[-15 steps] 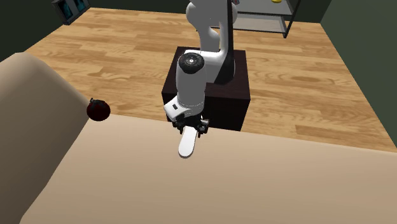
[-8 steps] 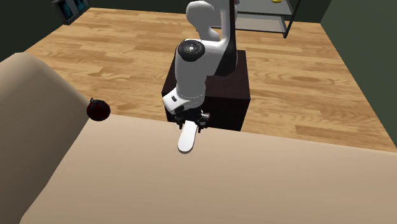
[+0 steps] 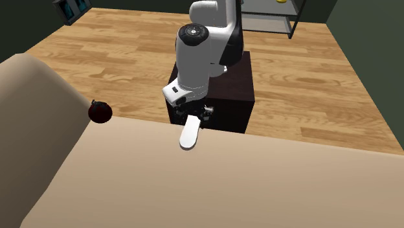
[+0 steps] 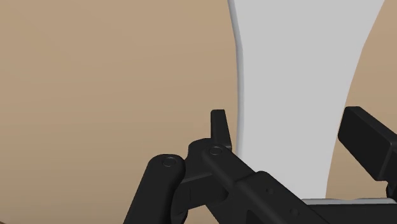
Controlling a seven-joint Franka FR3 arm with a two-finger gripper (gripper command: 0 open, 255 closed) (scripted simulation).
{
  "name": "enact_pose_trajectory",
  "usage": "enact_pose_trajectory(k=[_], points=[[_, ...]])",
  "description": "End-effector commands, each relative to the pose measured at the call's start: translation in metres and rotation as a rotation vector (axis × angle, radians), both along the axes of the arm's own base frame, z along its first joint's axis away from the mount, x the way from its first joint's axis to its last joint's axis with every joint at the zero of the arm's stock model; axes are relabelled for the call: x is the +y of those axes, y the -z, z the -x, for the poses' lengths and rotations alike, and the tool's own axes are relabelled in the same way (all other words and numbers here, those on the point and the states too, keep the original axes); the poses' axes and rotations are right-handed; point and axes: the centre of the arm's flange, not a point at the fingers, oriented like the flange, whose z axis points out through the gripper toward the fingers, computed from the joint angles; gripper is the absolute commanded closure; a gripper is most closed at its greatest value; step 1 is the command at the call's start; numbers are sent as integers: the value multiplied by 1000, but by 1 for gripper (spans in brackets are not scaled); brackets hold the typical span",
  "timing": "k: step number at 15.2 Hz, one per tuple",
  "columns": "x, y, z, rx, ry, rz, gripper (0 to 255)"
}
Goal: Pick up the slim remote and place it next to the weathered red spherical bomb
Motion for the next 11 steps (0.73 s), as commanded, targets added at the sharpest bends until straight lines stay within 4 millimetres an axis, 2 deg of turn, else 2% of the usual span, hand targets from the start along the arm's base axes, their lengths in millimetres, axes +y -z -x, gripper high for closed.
enact_pose_trajectory(k=[1,4,11], points=[[1,-11,0,0,0,0,255],[1,-25,0,0,0,0,255],[-89,-26,19,0,0,0,255]])
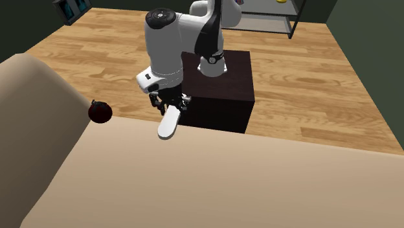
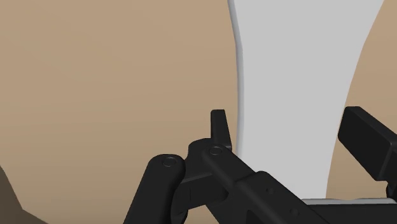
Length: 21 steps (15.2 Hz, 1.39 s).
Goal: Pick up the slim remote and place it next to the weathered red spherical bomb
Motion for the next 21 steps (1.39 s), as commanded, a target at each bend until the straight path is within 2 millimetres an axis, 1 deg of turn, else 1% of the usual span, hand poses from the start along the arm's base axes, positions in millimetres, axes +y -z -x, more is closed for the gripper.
enact_pose_trajectory(k=[1,18,19,21], points=[[-26,-2,5,0,-2,0,255],[-245,-4,53,0,-2,0,255],[-252,-4,54,0,-2,0,255],[-252,7,54,0,-2,0,255]])
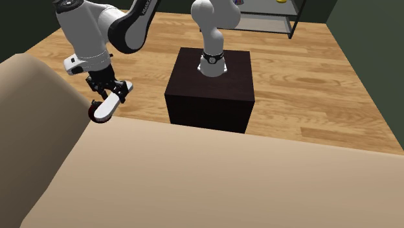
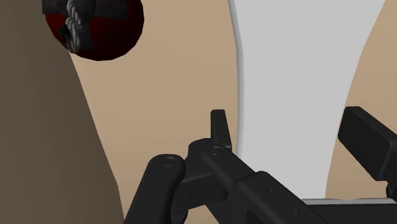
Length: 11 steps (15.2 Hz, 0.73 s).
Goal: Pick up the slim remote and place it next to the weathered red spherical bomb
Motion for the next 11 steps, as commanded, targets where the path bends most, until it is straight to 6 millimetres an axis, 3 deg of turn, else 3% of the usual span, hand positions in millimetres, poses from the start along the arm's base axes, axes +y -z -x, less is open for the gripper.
enact_pose_trajectory(k=[1,11], points=[[-3,10,1,0,-1,0,255],[-3,63,1,0,-1,0,255]])
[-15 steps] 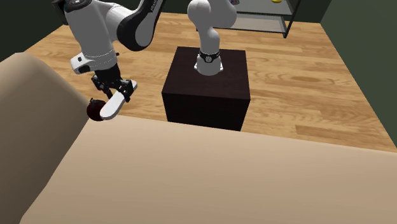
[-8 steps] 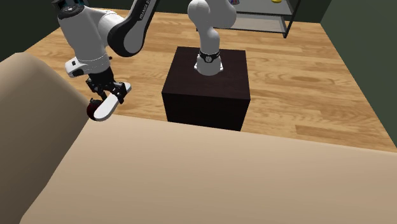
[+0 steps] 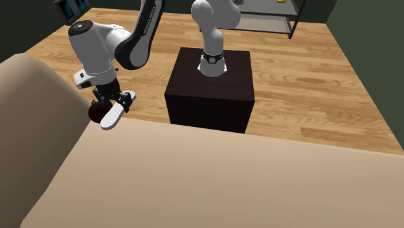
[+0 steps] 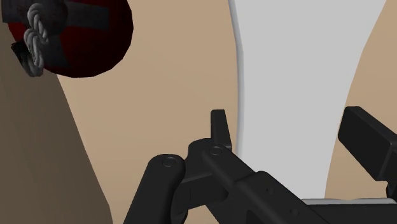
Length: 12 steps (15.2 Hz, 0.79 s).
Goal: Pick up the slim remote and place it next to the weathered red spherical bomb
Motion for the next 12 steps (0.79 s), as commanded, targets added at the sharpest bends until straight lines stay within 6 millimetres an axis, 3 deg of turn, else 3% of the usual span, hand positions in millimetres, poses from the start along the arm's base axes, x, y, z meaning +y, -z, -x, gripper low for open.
enact_pose_trajectory(k=[1,12], points=[[0,10,-1,-1,0,0,255],[0,68,-1,-1,0,0,255]])
